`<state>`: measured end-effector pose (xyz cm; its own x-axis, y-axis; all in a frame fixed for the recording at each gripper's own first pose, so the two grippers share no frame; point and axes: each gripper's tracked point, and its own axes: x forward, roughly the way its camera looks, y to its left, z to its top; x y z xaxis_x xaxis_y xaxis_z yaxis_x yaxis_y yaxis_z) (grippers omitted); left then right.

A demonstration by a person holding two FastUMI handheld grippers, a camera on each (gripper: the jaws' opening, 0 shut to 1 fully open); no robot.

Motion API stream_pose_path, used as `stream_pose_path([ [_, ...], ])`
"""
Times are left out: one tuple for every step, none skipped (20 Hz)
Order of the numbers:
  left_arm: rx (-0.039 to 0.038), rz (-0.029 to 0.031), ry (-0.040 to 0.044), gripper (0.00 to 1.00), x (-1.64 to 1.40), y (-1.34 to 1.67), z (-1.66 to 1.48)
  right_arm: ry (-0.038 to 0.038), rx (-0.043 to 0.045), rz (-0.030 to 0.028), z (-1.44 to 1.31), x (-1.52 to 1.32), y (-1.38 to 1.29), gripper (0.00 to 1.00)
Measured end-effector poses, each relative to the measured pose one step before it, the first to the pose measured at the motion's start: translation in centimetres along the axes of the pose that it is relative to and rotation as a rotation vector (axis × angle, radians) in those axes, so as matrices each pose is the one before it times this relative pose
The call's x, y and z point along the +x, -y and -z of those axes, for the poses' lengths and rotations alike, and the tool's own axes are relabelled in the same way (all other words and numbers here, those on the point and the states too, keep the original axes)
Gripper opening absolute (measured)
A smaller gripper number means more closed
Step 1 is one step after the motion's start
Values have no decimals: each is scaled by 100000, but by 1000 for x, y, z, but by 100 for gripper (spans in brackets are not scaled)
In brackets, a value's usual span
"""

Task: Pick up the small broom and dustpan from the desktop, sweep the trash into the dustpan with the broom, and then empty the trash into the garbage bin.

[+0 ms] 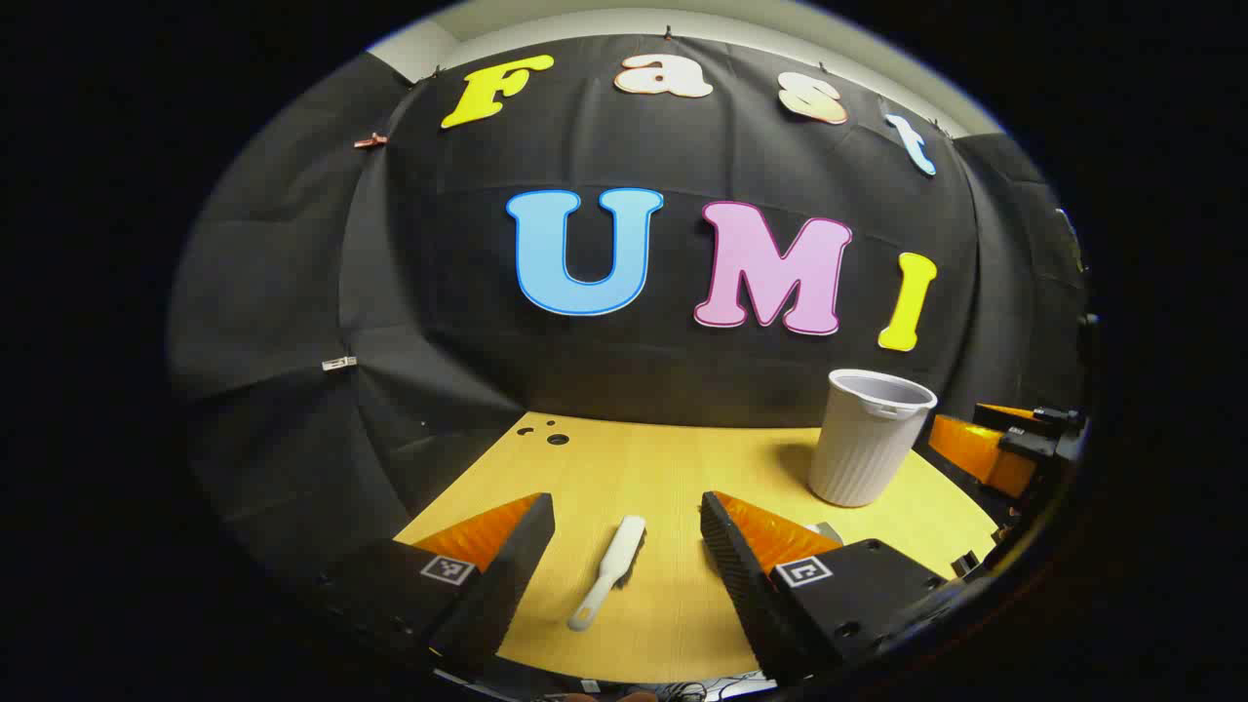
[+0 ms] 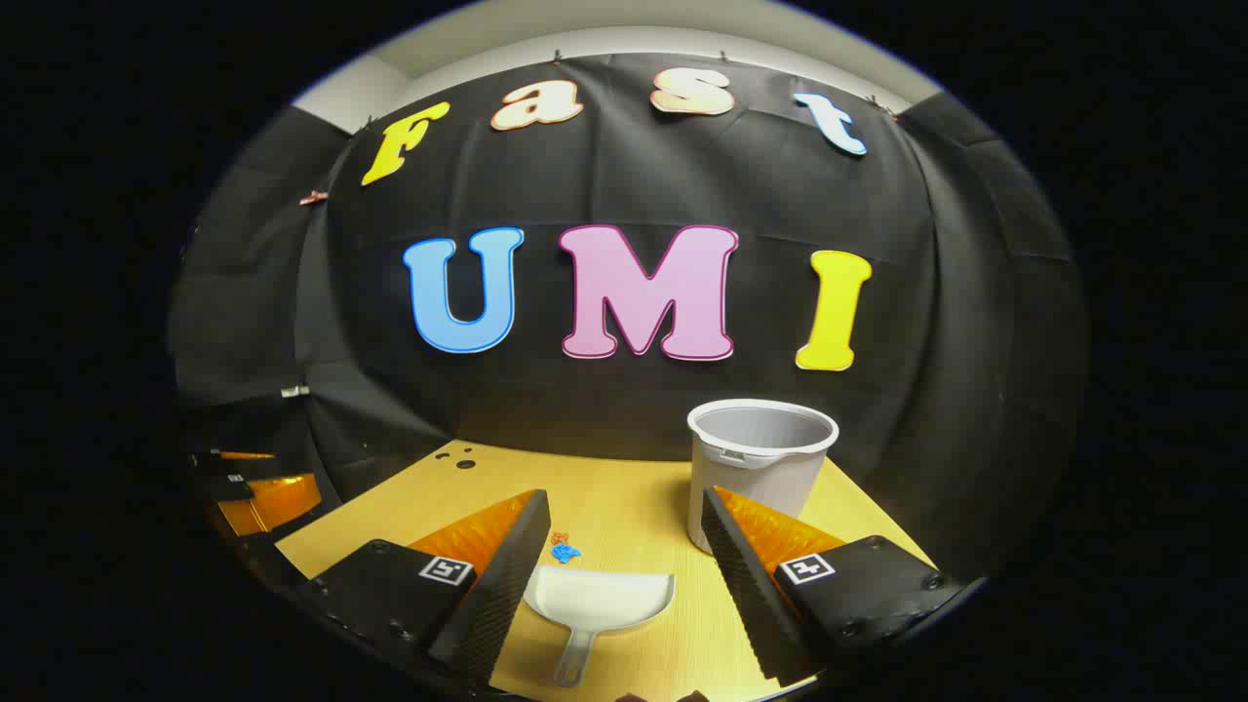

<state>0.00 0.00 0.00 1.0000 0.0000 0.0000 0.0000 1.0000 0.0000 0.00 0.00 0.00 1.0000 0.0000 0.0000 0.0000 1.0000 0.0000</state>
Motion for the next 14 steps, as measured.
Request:
stream_pose_path([
  [-238,-1128,-1558,96,771,21,566,86,-1770,-714,262,548,-15,98],
  [-142,-448,-1496,96,678,338,734,-807,-850,-1773,494,544,-243,98],
  [-325,-1380,-1041,96,635,21,332,-1282,159,-1974,603,456,-278,98],
  [-603,-810,-331,96,586,71,240,-1105,236,-1102,599,437,-147,98],
  [-1427,572,367,96,349,350,-135,-1329,60,-199,445,330,79,98],
  [-1553,626,-359,96,202,292,101,-2289,421,277,504,359,126,98],
  [-1147,447,-363,96,64,48,59,-1764,1135,-391,335,232,-8,98],
  [-510,536,568,96,17,-58,-20,-366,862,-341,53,67,-210,98],
  [175,221,-11,96,67,-217,78,169,79,143,-63,-19,-89,98],
  [534,-164,-1034,96,115,-455,627,248,13,350,-45,-29,-20,98],
  [507,-582,-1942,96,140,-555,585,-323,424,-169,27,-40,-157,98],
  [-48,-43,-1600,96,-127,-651,441,-290,751,-592,172,-5,-196,98],
  [-760,411,-510,96,-73,-538,326,318,606,-674,-58,-65,-173,98],
  [-967,-406,-850,96,-59,-588,543,-228,65,-806,118,20,-256,98],
])
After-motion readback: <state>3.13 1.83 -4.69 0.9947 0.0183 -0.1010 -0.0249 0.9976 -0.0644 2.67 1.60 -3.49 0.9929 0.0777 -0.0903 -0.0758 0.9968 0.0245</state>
